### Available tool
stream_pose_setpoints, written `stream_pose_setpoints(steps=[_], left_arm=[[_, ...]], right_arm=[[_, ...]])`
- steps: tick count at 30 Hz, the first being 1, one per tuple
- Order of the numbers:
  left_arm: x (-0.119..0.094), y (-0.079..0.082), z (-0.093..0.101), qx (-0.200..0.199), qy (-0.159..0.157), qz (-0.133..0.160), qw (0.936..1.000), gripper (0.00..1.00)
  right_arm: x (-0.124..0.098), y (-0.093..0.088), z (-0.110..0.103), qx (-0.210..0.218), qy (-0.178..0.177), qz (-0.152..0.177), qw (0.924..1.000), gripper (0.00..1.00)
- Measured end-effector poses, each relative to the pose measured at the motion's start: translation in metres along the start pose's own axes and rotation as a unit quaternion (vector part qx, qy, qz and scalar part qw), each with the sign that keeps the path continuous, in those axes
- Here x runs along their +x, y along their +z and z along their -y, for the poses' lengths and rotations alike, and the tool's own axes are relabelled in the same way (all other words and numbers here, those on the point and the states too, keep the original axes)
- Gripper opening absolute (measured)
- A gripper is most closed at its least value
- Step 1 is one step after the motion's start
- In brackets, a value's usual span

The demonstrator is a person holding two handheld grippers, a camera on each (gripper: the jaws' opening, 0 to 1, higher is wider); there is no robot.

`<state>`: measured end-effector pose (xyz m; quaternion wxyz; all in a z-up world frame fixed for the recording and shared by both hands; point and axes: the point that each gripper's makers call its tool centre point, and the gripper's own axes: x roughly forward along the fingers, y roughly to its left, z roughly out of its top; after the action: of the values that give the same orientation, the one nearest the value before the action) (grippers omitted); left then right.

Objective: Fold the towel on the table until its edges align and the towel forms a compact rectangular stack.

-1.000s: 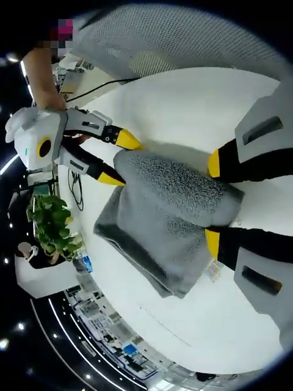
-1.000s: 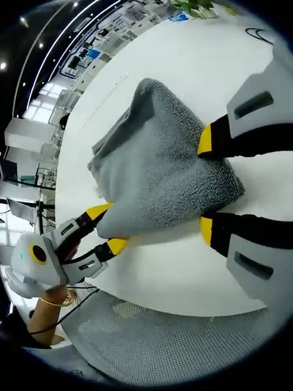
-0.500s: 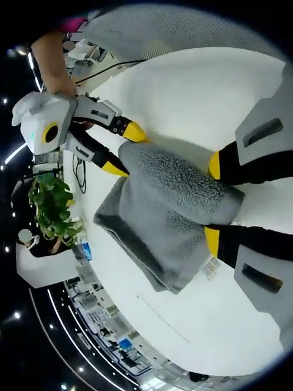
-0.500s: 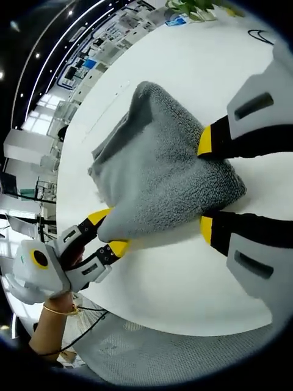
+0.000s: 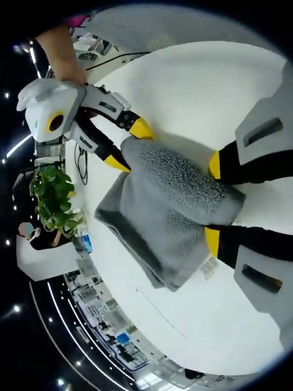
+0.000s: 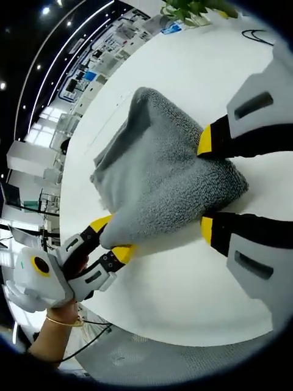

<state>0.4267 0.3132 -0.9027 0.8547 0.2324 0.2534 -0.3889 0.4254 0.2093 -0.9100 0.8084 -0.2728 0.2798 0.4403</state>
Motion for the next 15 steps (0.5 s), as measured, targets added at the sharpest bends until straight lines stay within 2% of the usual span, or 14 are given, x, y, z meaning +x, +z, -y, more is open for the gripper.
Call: stream_pose_setpoints(steps=[2,3,6,7,9,10,12,13,15], left_arm=[[-0.001,0.001,-0.001,0.003,0.005,-0.001,1.0,0.28],[-0.003,0.003,0.001,0.006,0.008,-0.002,1.0,0.29],[-0.005,0.006,0.004,-0.005,0.012,-0.001,0.9999,0.36],[-0.007,0.009,0.007,-0.042,0.011,0.006,0.999,0.41],[-0.011,0.017,0.01,-0.086,0.004,0.029,0.9958,0.49],[-0.014,0.019,0.009,-0.1,0.005,0.035,0.9944,0.52],[-0.025,0.026,0.006,-0.12,0.014,0.054,0.9912,0.52],[-0.032,0.029,0.004,-0.132,0.02,0.065,0.9889,0.53],[-0.041,0.028,0.001,-0.151,0.028,0.074,0.9853,0.53]], right_arm=[[-0.001,0.002,0.002,0.029,-0.001,0.0,0.9996,0.38],[-0.002,0.003,0.005,0.042,-0.013,0.001,0.999,0.38],[-0.009,0.007,0.002,0.054,-0.022,0.004,0.9983,0.38],[-0.011,0.01,-0.001,0.067,-0.015,0.013,0.9975,0.4],[-0.016,0.017,-0.004,0.115,-0.003,0.042,0.9925,0.45],[-0.022,0.021,-0.002,0.147,-0.002,0.064,0.9871,0.46],[-0.032,0.025,0.0,0.18,-0.002,0.088,0.9797,0.43],[-0.036,0.026,-0.001,0.189,0.0,0.096,0.9772,0.42],[-0.049,0.02,-0.002,0.189,-0.004,0.1,0.9769,0.43]])
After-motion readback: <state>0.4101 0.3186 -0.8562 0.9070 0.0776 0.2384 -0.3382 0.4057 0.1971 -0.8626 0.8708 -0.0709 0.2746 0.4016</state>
